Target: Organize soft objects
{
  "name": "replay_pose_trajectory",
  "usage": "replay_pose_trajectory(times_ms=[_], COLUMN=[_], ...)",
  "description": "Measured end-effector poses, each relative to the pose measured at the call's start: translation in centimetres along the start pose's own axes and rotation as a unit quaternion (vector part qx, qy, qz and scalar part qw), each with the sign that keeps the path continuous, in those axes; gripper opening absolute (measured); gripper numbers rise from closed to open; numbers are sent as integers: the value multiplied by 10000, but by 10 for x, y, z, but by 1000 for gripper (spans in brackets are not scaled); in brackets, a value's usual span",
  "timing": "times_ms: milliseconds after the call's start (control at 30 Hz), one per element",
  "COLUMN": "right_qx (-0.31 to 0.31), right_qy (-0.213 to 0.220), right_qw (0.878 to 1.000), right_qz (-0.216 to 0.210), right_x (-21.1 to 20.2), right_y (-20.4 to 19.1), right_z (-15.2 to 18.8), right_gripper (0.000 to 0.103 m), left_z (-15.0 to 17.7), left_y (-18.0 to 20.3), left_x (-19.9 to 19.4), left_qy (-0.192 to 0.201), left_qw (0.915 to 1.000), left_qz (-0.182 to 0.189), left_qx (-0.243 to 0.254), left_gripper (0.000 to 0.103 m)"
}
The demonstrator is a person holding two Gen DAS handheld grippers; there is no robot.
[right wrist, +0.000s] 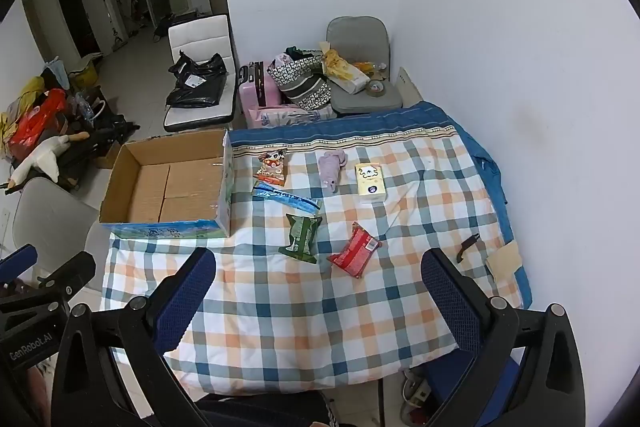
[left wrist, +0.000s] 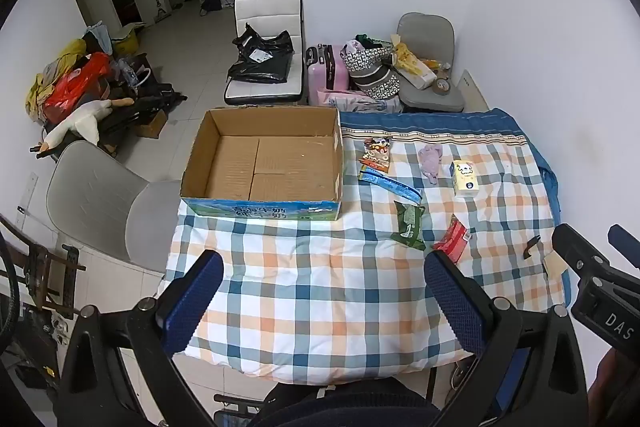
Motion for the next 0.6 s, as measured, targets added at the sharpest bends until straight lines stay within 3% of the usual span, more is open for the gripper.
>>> replay_pose_trajectory(times_ms=[600], right_qx=[-10], right_qy=[9], right_qw=[10000], right_qz=[14], right_x=[0], right_y=[0], right_z=[0], right_gripper=[103], left_z=[0], left_y=[0], left_x=[0], left_qy=[29], left_qw=[10000], left_qz=[64], left_qx=[-18], left_gripper=[103])
Point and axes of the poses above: each gripper's, at about its wrist camera, not at the fingertips, and x roughly the way its jaws point, y to its right, z to its underside, the point moved 1 cm from there along x, roughly the way its jaws point, and after that the axes turned 11 degrees about -y, right-handed, at the moved point
